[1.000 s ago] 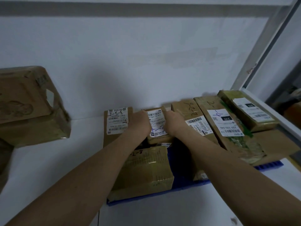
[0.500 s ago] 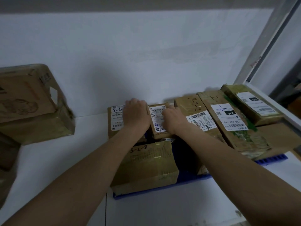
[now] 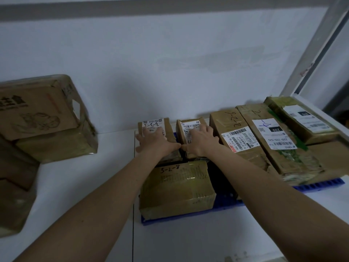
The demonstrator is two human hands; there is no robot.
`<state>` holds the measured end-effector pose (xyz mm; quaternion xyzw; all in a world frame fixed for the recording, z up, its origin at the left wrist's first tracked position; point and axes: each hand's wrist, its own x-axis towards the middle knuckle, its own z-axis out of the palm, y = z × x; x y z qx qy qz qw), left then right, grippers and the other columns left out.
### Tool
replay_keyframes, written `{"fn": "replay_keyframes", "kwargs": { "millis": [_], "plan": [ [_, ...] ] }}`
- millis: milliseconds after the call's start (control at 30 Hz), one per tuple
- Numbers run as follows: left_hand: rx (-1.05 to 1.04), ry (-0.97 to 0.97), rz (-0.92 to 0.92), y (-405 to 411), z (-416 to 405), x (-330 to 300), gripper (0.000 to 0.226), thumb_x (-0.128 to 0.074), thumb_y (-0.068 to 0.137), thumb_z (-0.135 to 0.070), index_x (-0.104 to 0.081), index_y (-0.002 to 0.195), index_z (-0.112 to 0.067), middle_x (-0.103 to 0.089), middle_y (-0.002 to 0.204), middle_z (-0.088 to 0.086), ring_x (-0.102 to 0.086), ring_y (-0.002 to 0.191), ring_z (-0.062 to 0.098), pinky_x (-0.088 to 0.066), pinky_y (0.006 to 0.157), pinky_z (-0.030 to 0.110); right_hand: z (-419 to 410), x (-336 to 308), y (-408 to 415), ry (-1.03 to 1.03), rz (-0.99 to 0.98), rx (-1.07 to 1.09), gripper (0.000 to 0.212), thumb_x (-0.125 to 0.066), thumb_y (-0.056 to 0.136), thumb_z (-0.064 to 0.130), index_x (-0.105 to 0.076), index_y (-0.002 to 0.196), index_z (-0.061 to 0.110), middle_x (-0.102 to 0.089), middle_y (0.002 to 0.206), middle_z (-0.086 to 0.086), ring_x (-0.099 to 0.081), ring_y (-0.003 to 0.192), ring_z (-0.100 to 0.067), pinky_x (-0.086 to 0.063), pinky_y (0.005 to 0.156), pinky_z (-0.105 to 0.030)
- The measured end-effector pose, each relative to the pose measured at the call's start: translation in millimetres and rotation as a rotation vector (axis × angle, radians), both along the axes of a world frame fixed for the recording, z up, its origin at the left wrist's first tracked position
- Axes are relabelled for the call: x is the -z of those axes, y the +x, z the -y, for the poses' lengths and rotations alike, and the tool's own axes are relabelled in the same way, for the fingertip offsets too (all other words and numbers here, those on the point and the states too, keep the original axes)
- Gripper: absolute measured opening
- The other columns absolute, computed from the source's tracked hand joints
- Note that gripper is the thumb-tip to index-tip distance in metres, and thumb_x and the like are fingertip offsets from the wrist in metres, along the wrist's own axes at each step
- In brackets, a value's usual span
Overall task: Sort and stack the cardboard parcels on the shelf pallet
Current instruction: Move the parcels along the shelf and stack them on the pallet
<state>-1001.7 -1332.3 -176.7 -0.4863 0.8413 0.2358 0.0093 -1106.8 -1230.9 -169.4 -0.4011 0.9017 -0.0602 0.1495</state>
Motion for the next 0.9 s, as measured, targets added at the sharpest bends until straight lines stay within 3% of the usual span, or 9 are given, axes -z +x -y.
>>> {"fn": "replay_keyframes", "kwargs": {
  "millis": [233, 467, 633, 900],
  "plan": [
    [0.051, -0.037, 0.030, -5, 0, 2, 0.088, -0.060, 0.073, -0.071, -0.031, 0.145, -0.029, -0.009, 0.155, 0.011, -0.008, 0.140, 0.042, -0.029, 0.107, 0.059, -1, 1, 0, 0.037, -0.027, -0.030, 0.063, -0.049, 0.090, 0.056, -0.045, 0.138, 0.015, -0.023, 0.150, -0.017, -0.012, 0.140, -0.039, -0.023, 0.108, -0.056],
    [0.171, -0.013, 0.029, -16, -3, 3, 0.080, -0.058, 0.080, -0.063, -0.029, 0.147, -0.031, -0.005, 0.158, 0.009, -0.002, 0.141, 0.043, -0.023, 0.111, 0.053, 1, 4, -13, 0.025, 0.022, -0.061, 0.036, -0.039, 0.095, 0.027, -0.050, 0.125, 0.010, -0.039, 0.137, -0.022, -0.030, 0.130, -0.037, -0.023, 0.112, -0.046],
    [0.224, -0.002, 0.011, -21, -2, 6, 0.075, -0.060, 0.082, -0.056, -0.031, 0.146, -0.031, -0.011, 0.155, 0.008, -0.003, 0.140, 0.042, -0.021, 0.112, 0.049, -3, 3, -14, 0.017, -0.004, -0.076, 0.035, -0.045, 0.089, 0.018, -0.050, 0.121, 0.007, -0.043, 0.132, -0.021, -0.033, 0.126, -0.039, -0.030, 0.105, -0.043],
    [0.253, -0.021, -0.044, -12, 1, 7, 0.072, -0.063, 0.082, -0.048, -0.035, 0.145, -0.029, -0.016, 0.155, 0.009, -0.013, 0.139, 0.036, -0.016, 0.114, 0.042, 0, -1, -10, 0.027, 0.027, -0.085, 0.036, -0.047, 0.087, 0.015, -0.049, 0.121, 0.004, -0.043, 0.134, -0.020, -0.034, 0.128, -0.037, -0.030, 0.107, -0.043]
  ]
}}
